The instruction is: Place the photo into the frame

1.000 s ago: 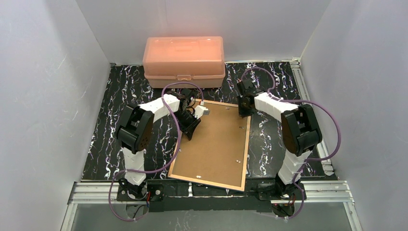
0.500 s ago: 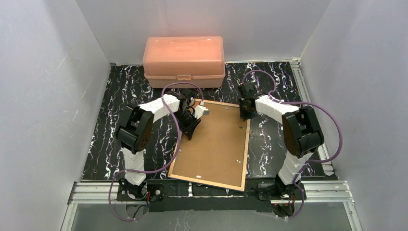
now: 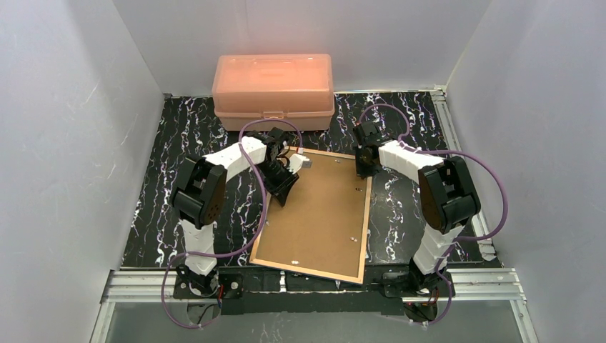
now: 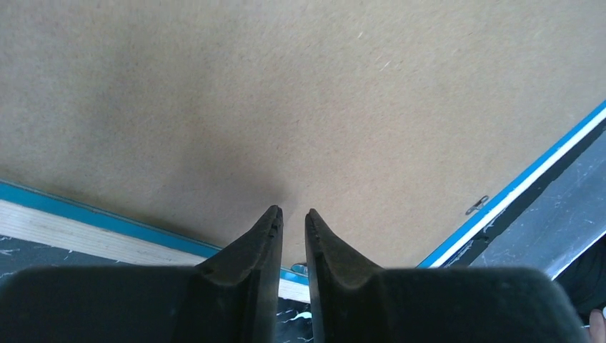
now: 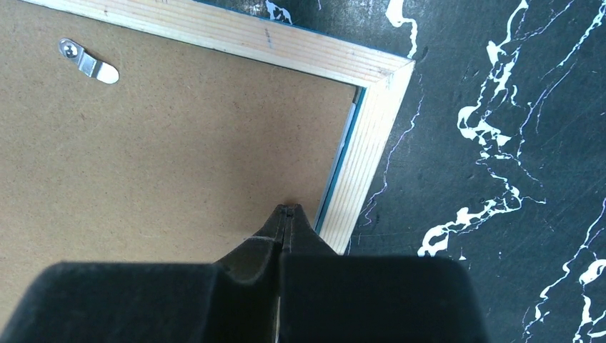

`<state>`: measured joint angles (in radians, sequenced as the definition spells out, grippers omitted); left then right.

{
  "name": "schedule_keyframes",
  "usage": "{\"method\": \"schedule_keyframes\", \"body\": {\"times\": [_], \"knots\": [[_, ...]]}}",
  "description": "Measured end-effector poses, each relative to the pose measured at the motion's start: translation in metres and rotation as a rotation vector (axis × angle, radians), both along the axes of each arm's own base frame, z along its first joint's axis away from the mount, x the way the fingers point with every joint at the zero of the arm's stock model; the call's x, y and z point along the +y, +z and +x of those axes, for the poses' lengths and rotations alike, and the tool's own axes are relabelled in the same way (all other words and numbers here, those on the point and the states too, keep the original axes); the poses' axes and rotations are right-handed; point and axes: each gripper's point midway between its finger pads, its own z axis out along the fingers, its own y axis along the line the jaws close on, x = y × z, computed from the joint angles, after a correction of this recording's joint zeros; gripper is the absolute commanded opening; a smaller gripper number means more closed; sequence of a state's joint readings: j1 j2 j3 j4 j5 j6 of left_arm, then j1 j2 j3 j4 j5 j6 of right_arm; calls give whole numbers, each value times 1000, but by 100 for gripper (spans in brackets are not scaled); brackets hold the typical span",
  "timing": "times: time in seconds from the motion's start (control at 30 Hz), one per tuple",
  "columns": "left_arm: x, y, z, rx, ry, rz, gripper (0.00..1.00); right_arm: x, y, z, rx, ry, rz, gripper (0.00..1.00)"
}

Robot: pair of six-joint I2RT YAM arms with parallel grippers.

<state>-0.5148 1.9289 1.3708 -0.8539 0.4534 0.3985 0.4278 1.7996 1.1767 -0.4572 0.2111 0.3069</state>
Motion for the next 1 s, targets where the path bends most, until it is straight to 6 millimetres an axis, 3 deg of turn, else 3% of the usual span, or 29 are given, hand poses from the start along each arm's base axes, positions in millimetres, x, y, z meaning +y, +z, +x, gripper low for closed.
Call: {"method": "schedule_keyframes", "body": {"times": [0.23, 0.33, 0.4, 0.5, 0.6, 0.7, 0.77, 0.87, 1.0], "knots": [[-16, 9, -10, 23, -45, -53, 20, 6, 5, -4, 20, 5, 38, 14], [-24, 9, -15, 13, -86, -60, 20, 13, 16, -14, 33, 13, 76, 15], [-27, 8, -17, 4, -112, -59, 20, 20, 29, -24, 26, 29, 102, 17], [-28, 3, -20, -8, -138, -53, 19, 34, 45, -49, 20, 62, 147, 29], [-21, -4, -21, -1, -137, -29, 21, 43, 43, -76, 57, 89, 175, 38], [-17, 0, -18, 10, -115, -28, 25, 42, 36, -86, 92, 76, 186, 43], [-14, 8, -9, 4, -90, -36, 34, 44, 37, -85, 92, 68, 202, 53], [-5, 35, 20, -59, -20, -80, 42, 46, 39, -82, 91, 55, 223, 68], [36, 74, 51, -162, 107, -135, 41, 29, 38, -71, 75, -16, 256, 70]]}}
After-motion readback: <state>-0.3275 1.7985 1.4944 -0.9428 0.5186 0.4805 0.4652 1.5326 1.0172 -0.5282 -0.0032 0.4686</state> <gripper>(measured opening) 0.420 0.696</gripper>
